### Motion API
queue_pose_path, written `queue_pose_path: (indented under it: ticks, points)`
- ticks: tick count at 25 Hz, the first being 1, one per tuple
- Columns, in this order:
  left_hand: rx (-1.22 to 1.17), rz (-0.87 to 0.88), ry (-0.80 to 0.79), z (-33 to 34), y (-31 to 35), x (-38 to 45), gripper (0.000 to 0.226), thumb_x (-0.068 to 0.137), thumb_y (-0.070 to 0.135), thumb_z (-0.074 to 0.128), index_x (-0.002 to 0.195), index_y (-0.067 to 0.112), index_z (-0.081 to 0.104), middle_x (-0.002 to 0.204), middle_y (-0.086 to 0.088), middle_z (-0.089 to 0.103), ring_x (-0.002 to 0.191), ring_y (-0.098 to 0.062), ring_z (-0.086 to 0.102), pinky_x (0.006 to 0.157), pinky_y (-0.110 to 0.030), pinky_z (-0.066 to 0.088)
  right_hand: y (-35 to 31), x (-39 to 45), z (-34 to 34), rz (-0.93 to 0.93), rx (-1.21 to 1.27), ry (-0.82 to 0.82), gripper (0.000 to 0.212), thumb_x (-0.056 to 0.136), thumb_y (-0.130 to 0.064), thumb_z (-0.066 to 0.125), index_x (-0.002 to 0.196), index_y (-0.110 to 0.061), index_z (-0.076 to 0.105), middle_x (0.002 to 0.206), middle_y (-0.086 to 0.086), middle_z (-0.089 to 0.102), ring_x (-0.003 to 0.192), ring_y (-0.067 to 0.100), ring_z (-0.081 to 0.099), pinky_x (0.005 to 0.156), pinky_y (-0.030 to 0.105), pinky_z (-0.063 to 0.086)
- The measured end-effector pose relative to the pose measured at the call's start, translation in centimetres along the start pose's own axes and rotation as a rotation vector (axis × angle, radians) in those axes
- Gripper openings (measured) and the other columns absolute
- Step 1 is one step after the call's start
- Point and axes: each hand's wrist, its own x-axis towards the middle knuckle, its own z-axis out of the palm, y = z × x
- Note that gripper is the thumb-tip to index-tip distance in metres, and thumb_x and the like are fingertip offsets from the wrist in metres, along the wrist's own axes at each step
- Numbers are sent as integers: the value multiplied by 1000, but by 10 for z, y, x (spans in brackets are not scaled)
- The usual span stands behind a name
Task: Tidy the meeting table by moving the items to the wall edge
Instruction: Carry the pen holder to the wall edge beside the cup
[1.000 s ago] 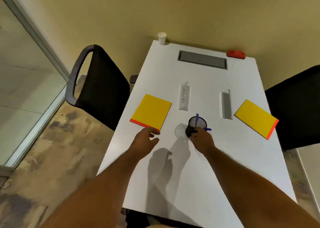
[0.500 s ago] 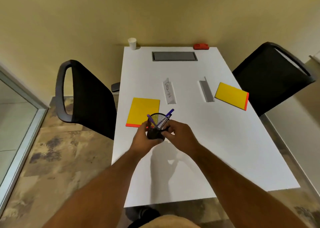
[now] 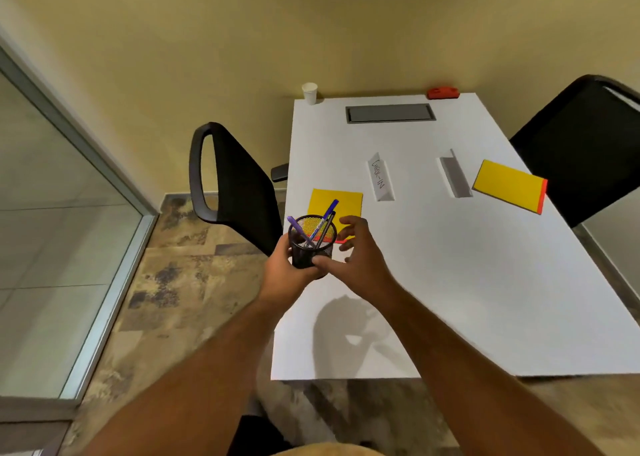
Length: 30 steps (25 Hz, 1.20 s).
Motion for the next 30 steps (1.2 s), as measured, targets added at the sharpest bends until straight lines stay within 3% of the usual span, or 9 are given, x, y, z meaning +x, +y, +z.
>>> queue_pose_path:
  ticks: [2,4,7,10,14,17,21,27,30]
  points:
    - [7,30,-29,-15,8,9,74,68,7,89,132,34,63,122,-1,74,117,-26,71,83,-51,65,-17,10,17,27,37,-20,96,65,-57,89,145,-31,44,131,-10,59,114,9,62,90,30,59]
    - [-4,93,-53,-33,19,25,75,68,4,88,132,33,63,123,0,74,115,-23,73,86,-52,65,-40,24,36,22,72,14,85,67,-51,91,139,-30,53,130,-9,64,118,8,63,95,34,61]
    - [-25,172,-90,-60,50,53,73,67,10,87,132,32,62,121,7,75,111,-15,74,91,-46,64,-84,51,56,39,162,118,62,74,-30,94,125,-32,60,117,-13,70,107,-3,68,85,21,60]
    - [24,251,-168,-115,80,90,71,70,12,88,131,35,61,119,15,74,109,-3,72,91,-31,62,-132,82,95,37,212,243,61,78,-24,92,127,-30,57,115,-18,69,102,-13,66,78,9,54]
    - [30,275,-298,-204,107,145,70,70,3,88,131,27,62,115,12,77,105,-4,74,82,-19,60,-188,125,160,3,209,369,66,73,-35,92,128,-26,57,117,-12,72,108,-2,68,90,25,59]
    - [76,309,-328,-253,114,172,65,69,6,88,127,27,65,110,14,78,100,0,74,84,-18,59,-213,149,195,18,198,358,67,74,-33,92,130,-29,57,118,-11,72,111,1,68,94,31,61]
    - [122,347,-293,-301,108,218,71,60,29,92,125,40,66,121,12,71,110,-6,72,98,-38,60,-232,186,230,33,209,325,86,71,-19,96,144,-31,51,125,-6,69,104,6,75,91,28,63]
    - [204,395,-249,-325,92,298,70,57,35,83,125,36,68,119,9,62,110,2,62,97,-21,53,-226,265,258,78,149,248,94,69,-26,98,148,-34,47,123,-22,60,101,-10,66,83,9,56]
    - [264,408,-261,-338,93,371,76,56,30,91,128,31,68,122,11,63,113,5,60,93,-10,47,-220,333,269,52,157,271,95,65,-30,99,146,-35,49,127,-20,62,106,-14,63,89,10,56]
